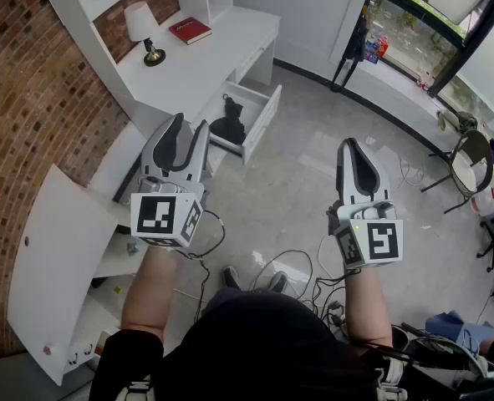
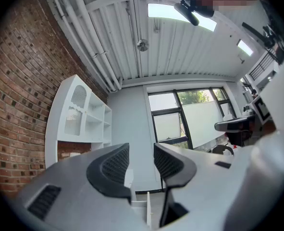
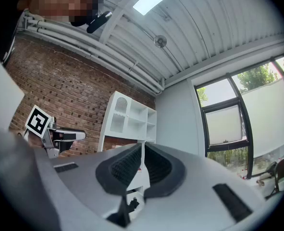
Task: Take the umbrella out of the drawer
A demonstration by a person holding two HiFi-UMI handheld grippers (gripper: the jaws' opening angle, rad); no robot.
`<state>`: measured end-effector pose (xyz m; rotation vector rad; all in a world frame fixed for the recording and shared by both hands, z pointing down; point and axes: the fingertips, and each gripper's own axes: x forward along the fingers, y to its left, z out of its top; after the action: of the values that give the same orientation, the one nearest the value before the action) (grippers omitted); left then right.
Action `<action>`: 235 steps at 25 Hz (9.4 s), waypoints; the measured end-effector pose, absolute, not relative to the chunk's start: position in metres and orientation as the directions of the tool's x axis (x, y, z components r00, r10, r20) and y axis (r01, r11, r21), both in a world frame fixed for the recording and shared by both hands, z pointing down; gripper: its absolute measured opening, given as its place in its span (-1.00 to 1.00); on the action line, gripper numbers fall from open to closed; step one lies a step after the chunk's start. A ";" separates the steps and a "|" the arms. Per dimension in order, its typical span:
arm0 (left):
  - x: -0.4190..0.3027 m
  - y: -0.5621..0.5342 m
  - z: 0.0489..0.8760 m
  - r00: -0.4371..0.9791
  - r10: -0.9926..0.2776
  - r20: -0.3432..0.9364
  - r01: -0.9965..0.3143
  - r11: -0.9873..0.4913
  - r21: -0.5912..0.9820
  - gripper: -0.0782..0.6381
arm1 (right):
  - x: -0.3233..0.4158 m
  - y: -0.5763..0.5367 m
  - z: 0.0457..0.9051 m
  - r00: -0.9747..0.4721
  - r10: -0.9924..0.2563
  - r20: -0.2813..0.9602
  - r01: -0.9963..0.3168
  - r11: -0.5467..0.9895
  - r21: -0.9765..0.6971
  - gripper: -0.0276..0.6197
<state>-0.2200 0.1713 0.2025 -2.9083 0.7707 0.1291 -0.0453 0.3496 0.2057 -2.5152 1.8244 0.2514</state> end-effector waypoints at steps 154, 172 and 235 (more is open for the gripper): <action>0.117 -0.240 0.625 0.611 -0.453 0.649 -0.585 -0.811 -0.016 -0.11 | 0.371 -0.166 0.460 0.086 -0.968 0.234 -0.971 -0.133 -0.196 -0.54; 0.091 -0.204 0.827 0.464 -0.187 0.866 -0.617 -0.769 0.164 -0.10 | 0.339 -0.150 0.538 0.153 -0.910 0.385 -0.951 -0.242 -0.193 -0.56; 0.107 -0.168 0.704 0.664 0.080 0.743 -0.503 -0.687 0.524 -0.08 | 0.295 -0.144 0.456 0.089 -0.956 0.279 -0.975 -0.141 -0.171 -0.69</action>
<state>0.1074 -0.1678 0.7044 -3.5069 0.5357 -1.6422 0.2947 -0.1439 0.4561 -2.3603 2.0951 -0.5227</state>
